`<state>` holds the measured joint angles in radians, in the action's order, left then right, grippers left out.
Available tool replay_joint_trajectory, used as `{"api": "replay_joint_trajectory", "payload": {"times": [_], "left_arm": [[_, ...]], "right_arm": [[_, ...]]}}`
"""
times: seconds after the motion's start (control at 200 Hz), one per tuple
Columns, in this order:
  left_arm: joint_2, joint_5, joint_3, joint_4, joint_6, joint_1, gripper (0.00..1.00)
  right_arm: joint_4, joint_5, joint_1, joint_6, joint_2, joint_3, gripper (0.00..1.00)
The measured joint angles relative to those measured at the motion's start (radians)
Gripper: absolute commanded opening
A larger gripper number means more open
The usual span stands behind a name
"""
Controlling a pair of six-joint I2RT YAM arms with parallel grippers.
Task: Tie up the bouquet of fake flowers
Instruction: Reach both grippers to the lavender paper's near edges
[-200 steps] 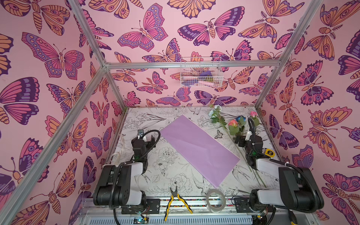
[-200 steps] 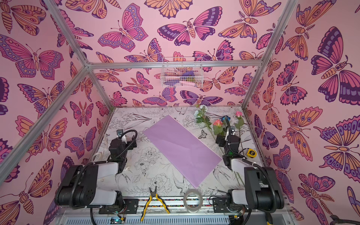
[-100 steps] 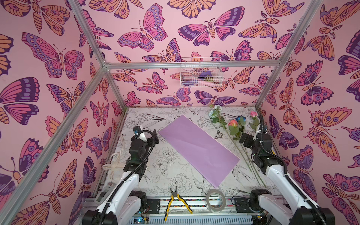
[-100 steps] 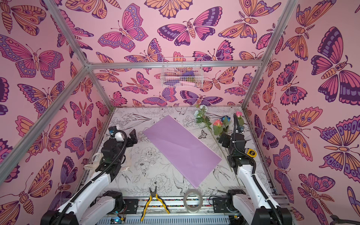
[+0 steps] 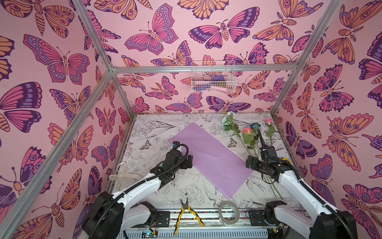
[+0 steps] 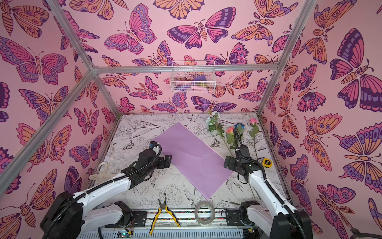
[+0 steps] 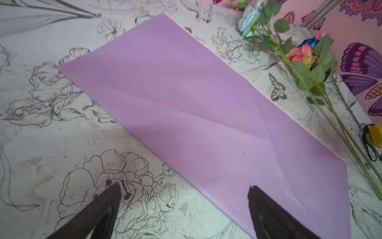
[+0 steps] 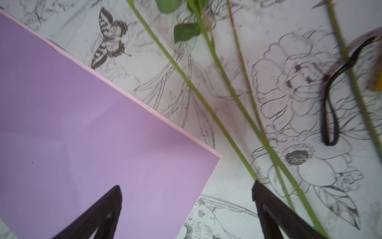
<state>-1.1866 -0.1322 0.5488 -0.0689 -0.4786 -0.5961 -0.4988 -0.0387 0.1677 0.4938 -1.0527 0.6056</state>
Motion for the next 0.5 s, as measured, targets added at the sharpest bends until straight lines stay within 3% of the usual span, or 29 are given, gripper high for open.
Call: {"api": "replay_joint_trajectory", "payload": {"times": [0.245, 0.501], "left_arm": [[-0.143, -0.031, 0.047, 0.045, -0.04, -0.008, 1.0], [-0.284, -0.034, 0.092, 0.05, -0.045, -0.008, 0.79]], "right_arm": [[-0.037, 0.025, 0.01, 0.041, -0.059, 0.003, 0.97], [-0.014, 0.061, 0.01, 0.092, -0.137, 0.001, 0.88]]}}
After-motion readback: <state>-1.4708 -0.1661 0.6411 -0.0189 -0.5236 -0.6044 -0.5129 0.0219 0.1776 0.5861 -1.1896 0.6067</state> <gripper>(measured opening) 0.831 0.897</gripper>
